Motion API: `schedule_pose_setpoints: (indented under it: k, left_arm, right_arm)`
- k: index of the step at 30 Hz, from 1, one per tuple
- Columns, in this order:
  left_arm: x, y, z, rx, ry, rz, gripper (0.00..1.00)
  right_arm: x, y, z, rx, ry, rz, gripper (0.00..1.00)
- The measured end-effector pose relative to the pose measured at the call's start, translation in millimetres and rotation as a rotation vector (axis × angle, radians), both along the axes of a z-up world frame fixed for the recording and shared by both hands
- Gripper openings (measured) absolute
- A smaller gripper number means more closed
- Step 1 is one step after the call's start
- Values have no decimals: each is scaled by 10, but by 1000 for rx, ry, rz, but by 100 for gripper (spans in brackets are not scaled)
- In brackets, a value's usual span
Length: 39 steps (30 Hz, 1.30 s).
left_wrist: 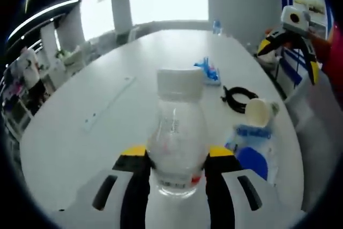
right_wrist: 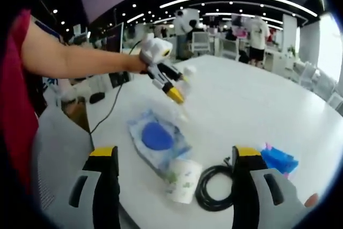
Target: Arrange the tabletop items into an orderly group along one side of the table until the central work area is clear of visible clutter.
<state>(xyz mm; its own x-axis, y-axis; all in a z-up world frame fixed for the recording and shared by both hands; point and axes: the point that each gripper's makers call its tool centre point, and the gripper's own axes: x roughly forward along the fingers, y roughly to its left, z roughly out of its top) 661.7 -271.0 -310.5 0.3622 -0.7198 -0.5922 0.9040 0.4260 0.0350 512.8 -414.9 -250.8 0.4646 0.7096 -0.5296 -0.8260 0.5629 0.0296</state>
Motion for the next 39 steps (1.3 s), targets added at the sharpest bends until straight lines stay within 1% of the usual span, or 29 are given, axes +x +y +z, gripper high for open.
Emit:
schedule_pose_setpoints:
  k: [8,14,19,26,30,39]
  left_arm:
    - [24,200,14,-72,11,9,37]
    - [42,329,13,-99,8,15,37]
    - [64,404,-1,-134,22,18,37]
    - [23,466,-3,-147,46,-10,37]
    - [37,505,2,-151,58,-16,37]
    - [28,609,4,-152,58,-16,36]
  right_arm:
    - [22,104,6,-9,-2,11,86]
    - [51,178,91,-6,-23,17,85]
    - [70,223,122,-11,-32,27,85]
    - [73,260,97,-22,-29,39,85]
    - [89,265,89,-23,-27,40,85]
    - [111,271,65,-29,-21,43,84]
